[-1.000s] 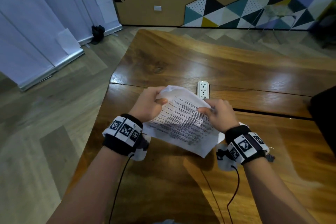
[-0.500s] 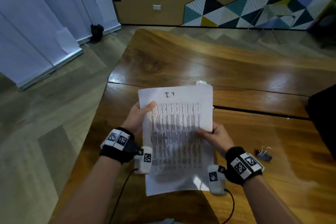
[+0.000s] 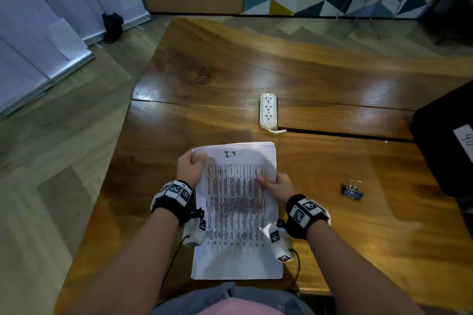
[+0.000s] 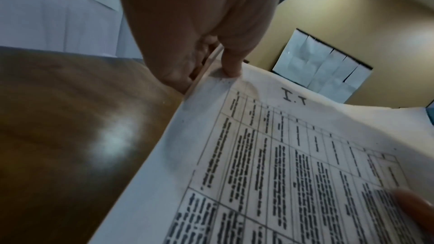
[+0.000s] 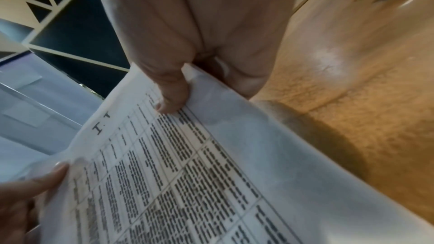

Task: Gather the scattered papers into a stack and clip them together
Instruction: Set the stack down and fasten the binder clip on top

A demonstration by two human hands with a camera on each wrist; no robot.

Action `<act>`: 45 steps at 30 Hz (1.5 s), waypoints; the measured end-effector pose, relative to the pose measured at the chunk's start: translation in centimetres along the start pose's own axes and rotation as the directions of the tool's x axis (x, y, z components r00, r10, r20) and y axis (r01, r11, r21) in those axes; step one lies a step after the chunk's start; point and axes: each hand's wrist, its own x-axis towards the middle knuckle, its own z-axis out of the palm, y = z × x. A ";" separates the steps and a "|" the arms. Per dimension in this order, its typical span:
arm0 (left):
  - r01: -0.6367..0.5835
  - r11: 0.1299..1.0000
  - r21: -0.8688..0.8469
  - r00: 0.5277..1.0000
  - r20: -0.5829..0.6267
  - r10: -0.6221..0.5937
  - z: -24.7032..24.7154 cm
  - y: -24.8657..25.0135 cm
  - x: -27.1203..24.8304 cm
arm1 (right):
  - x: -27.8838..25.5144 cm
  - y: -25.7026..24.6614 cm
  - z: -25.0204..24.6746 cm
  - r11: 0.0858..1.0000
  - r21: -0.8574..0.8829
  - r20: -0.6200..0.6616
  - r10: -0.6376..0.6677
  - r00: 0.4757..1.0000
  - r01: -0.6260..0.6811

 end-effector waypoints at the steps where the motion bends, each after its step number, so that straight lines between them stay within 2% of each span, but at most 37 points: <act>1: -0.002 0.999 0.044 1.000 0.012 0.001 0.5 -0.7 0.0 | -0.1 0.3 0.0 0.999 -0.032 0.004 0.013 1.000 -0.013; 3: 0.010 0.994 0.112 0.999 0.032 -0.013 1.3 -1.1 -0.2 | -0.2 0.9 -0.6 0.979 -0.201 0.034 0.046 0.998 -0.038; 5: 0.033 0.986 0.161 0.999 0.029 -0.039 1.9 -1.2 -0.2 | -0.1 1.2 -1.9 0.883 -0.469 0.016 0.038 0.999 -0.026; 7: 0.052 0.979 0.197 0.997 0.051 -0.063 2.2 -1.0 0.0 | 0.3 1.0 -4.1 0.776 -0.627 -0.156 -0.033 0.987 -0.073; 8: 0.052 0.977 0.208 0.996 0.062 -0.066 2.3 -1.0 0.2 | 0.4 0.7 -5.3 0.751 -0.645 -0.275 -0.053 0.960 -0.143; 10: 0.051 0.971 0.232 0.994 0.081 -0.072 2.6 -0.8 0.4 | 0.4 0.0 -8.2 0.636 -0.692 -0.501 -0.083 0.862 -0.340; 11: 0.057 0.967 0.249 0.993 0.084 -0.080 2.7 -1.0 0.5 | 0.3 -0.3 -9.6 0.569 -0.699 -0.575 -0.087 0.813 -0.434; 13: 0.066 0.967 0.244 0.992 0.093 -0.091 3.0 -1.2 0.7 | 0.5 -0.1 -12.3 0.536 -0.649 -0.652 -0.027 0.757 -0.540; 15: 0.080 0.971 0.227 0.987 0.118 -0.109 3.3 -1.7 1.0 | 1.1 1.0 -14.0 0.552 -0.602 -0.667 0.048 0.743 -0.577; 18: 0.087 0.969 0.231 0.983 0.140 -0.121 3.5 -1.3 0.9 | 1.4 2.2 -14.7 0.566 -0.621 -0.657 0.001 0.754 -0.542; 22: 0.123 0.965 0.231 0.975 0.151 -0.161 3.6 -0.7 0.6 | 1.2 1.2 -13.1 0.668 -0.613 -0.596 -0.039 0.802 -0.422; 27: 0.111 0.982 0.153 0.979 0.153 -0.135 3.5 -0.1 -0.2 | 2.0 -2.0 -9.2 0.786 -0.543 -0.445 0.029 0.895 -0.296; 31: 0.080 0.992 0.099 0.982 0.164 -0.095 3.1 0.2 -0.6 | 2.6 -4.7 -5.9 0.869 -0.475 -0.368 -0.054 0.928 -0.138; 34: 0.052 0.994 0.093 0.974 0.215 -0.071 3.0 0.7 -0.9 | 1.7 -7.3 -3.5 0.914 -0.406 -0.226 -0.122 0.966 0.021; 37: 0.037 0.998 0.046 0.963 0.264 -0.048 3.0 1.5 -1.6 | 0.3 -9.5 -1.4 0.896 -0.406 -0.043 -0.217 0.975 0.182; 41: 0.000 0.999 0.046 0.957 0.291 -0.013 3.0 1.3 -1.7 | -0.8 -10.9 0.4 0.854 -0.383 0.076 -0.349 0.934 0.351; 43: -0.005 0.997 0.075 0.959 0.284 -0.017 3.0 1.0 -1.7 | -1.1 -11.2 1.0 0.767 -0.492 0.119 -0.410 0.904 0.412; 45: -0.025 0.998 0.055 0.956 0.292 0.008 3.0 0.8 -1.7 | -1.3 -11.5 1.3 0.634 -0.606 0.185 -0.474 0.861 0.480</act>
